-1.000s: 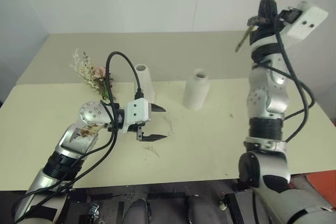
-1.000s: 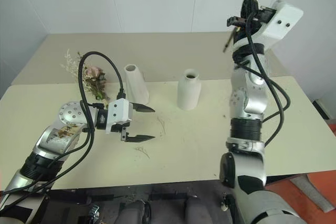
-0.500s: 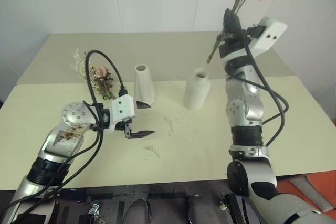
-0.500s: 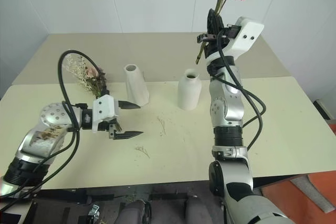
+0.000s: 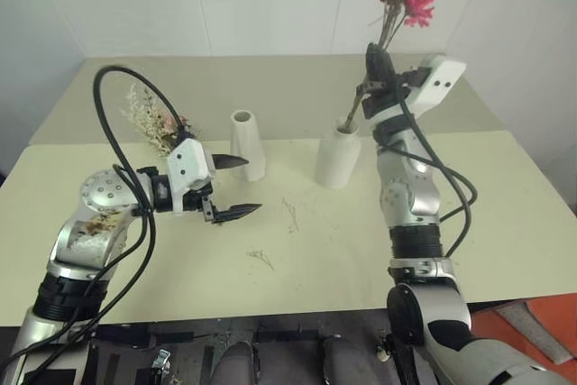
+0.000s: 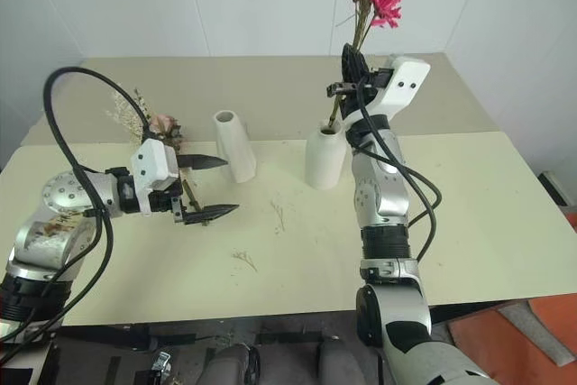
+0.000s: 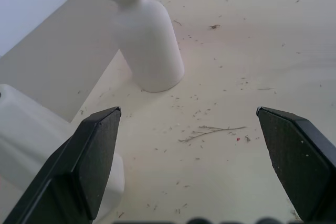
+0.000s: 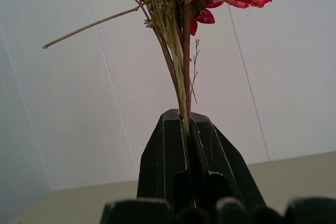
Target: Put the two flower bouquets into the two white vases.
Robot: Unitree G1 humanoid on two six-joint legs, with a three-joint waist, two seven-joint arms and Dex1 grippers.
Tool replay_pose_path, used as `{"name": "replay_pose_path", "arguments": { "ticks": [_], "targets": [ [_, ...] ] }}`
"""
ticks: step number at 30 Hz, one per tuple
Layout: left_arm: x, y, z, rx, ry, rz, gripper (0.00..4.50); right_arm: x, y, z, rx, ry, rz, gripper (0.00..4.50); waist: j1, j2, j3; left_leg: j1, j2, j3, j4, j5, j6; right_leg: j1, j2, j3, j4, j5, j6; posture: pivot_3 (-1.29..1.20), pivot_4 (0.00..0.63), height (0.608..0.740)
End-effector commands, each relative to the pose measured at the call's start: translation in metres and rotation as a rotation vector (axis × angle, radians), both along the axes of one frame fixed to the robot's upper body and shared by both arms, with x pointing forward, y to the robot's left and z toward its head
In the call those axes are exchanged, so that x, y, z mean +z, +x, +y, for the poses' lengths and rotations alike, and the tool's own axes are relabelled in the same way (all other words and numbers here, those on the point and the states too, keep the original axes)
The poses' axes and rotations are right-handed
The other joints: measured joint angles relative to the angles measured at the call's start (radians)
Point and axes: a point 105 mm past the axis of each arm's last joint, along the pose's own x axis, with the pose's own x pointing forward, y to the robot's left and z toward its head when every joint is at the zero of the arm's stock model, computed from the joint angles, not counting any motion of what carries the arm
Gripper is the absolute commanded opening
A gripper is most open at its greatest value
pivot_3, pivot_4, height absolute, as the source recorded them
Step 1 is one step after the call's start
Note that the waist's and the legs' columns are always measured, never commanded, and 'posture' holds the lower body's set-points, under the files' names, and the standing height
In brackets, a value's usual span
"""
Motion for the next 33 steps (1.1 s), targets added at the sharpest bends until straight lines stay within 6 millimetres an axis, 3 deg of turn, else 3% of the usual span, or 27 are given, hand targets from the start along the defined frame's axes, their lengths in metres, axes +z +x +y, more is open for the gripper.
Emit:
{"name": "replay_pose_path", "arguments": {
  "ticks": [1, 7, 11, 21, 33],
  "targets": [
    [0.012, -0.004, 0.002, -0.006, 0.004, -0.043, 4.50, 0.006, -0.005, 0.002, -0.006, -0.015, -0.050, 0.03, -0.001, 0.000, 0.000, 0.000, 0.000, 0.000, 0.000, 0.000, 0.000, 0.000, 0.000, 0.000, 0.000, 0.000, 0.000, 0.00, 0.150, 0.740],
    [0.010, -0.005, 0.005, 0.007, 0.010, -0.038, 4.50, 0.001, -0.006, 0.004, 0.022, -0.032, -0.050, 0.03, 0.000, 0.000, 0.000, 0.000, 0.000, 0.000, 0.000, 0.000, 0.000, 0.000, 0.000, 0.000, 0.000, 0.000, 0.000, 0.00, 0.150, 0.740],
    [0.012, -0.005, 0.007, 0.019, 0.005, -0.047, 4.50, -0.003, -0.008, 0.008, 0.043, -0.042, -0.051, 1.07, 0.000, 0.000, 0.000, 0.000, 0.000, 0.000, 0.000, 0.000, 0.000, 0.000, 0.000, 0.000, 0.000, 0.000, 0.000, 0.00, 0.150, 0.740],
    [0.014, 0.000, 0.018, 0.058, 0.026, -0.065, 4.50, -0.022, -0.018, 0.018, 0.053, -0.061, -0.028, 4.48, 0.001, 0.000, 0.000, 0.000, 0.000, 0.000, 0.000, 0.000, 0.000, 0.000, 0.000, 0.000, 0.000, 0.000, 0.000, 0.00, 0.150, 0.740],
    [0.010, 0.002, 0.022, 0.066, 0.029, -0.057, 4.50, -0.048, -0.055, 0.010, 0.045, -0.143, -0.016, 4.48, 0.004, 0.000, 0.000, 0.000, 0.000, 0.000, 0.000, 0.000, 0.000, 0.000, 0.000, 0.000, 0.000, 0.000, 0.000, 0.00, 0.150, 0.740]
  ]
}}
